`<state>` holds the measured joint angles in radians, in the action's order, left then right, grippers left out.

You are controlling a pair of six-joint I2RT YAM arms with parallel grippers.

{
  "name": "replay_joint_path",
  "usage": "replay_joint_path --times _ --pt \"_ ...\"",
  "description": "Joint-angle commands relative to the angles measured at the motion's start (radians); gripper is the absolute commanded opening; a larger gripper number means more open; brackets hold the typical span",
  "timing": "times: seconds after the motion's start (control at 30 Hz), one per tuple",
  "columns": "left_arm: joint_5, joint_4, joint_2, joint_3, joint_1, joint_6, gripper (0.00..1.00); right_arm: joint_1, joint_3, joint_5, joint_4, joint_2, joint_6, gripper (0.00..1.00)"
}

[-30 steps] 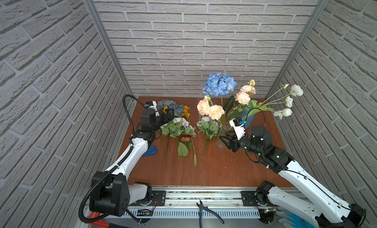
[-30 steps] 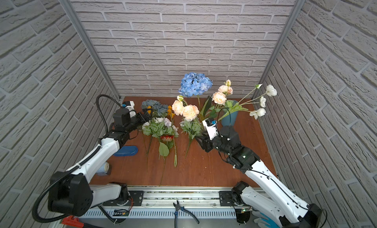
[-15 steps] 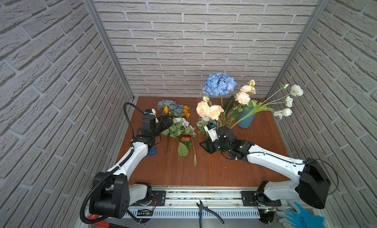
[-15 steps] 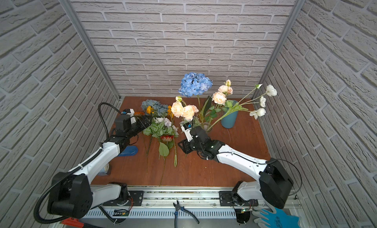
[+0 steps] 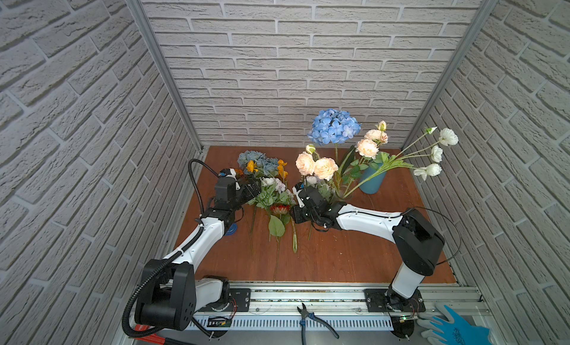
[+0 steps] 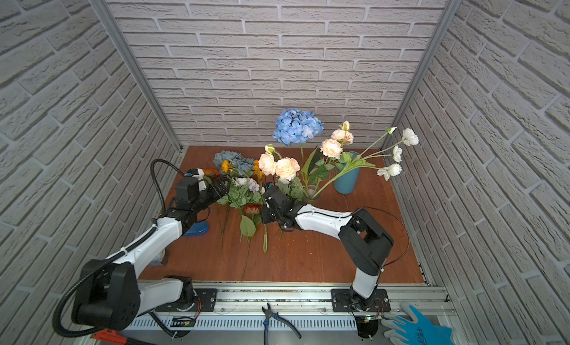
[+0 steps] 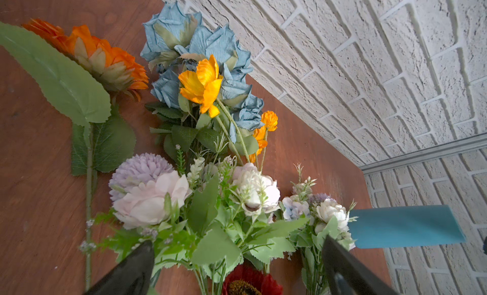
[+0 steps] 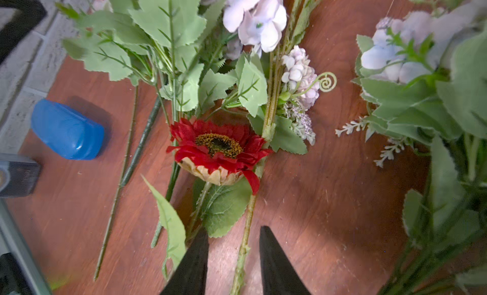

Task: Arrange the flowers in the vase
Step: 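Draw the right gripper back and lower it to the flower pile, then grasp the orange poppy stems in the pile with the right gripper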

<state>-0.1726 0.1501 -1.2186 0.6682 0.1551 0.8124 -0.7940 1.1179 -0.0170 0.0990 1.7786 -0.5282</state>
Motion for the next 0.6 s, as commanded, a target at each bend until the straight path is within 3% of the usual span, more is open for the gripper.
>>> replay_joint_path --times 0.0,0.17,0.57 --pt "0.001 0.065 0.004 -0.013 -0.006 -0.018 0.98 -0.016 0.042 -0.062 0.025 0.029 -0.018 0.33" --pt "-0.004 0.071 0.0 -0.013 -0.006 -0.019 0.98 -0.023 0.062 -0.097 0.059 0.07 -0.012 0.33" --pt "-0.007 0.067 0.007 -0.01 -0.005 -0.019 0.98 -0.036 0.098 -0.06 0.044 0.155 -0.022 0.29"
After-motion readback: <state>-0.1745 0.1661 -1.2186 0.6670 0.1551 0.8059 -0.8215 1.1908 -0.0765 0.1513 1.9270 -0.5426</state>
